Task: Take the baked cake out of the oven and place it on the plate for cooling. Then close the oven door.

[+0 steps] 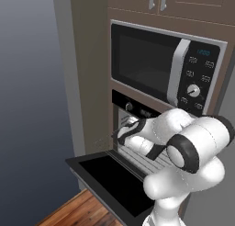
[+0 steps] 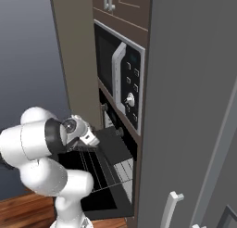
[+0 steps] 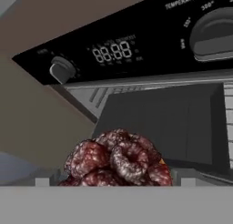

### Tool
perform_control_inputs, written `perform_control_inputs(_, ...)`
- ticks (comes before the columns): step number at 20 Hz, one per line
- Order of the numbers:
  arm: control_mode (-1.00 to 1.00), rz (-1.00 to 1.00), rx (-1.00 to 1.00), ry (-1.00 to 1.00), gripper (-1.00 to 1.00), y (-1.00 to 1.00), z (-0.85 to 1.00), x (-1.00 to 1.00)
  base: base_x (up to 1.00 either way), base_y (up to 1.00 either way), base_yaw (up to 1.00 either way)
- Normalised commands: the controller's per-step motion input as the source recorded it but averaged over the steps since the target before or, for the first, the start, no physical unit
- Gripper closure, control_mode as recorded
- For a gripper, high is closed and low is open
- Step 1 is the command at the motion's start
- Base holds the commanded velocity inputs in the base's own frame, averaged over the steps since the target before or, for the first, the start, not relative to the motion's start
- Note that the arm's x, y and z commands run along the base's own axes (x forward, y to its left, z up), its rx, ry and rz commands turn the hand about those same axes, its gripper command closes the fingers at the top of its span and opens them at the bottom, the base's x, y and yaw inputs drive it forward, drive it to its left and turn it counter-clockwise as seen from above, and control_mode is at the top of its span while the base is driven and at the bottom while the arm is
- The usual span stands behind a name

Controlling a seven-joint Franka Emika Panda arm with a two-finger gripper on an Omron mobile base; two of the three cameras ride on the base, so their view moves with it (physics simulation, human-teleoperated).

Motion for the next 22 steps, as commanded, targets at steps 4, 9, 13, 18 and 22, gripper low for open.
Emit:
perform_control_inputs(4,-1.00,0.05,0.03,-0.02,1.00,0.40,1.00,-0.23,0.00,0.00,0.00)
perform_control_inputs(9,-1.00,0.06,0.03,0.00,1.00,0.38,1.00,-0.20,0.00,0.00,0.00)
perform_control_inputs(13,-1.00,0.04,0.02,0.01,1.00,0.09,1.00,-0.37,0.00,0.00,0.00)
perform_control_inputs(18,-1.00,0.06,0.00,0.09,1.00,0.00,0.60,-0.81,0.00,0.00,0.00)
perform_control_inputs(22,-1.00,0.07,0.00,0.05,1.00,0.00,0.21,-0.67,0.00,0.00,0.00)
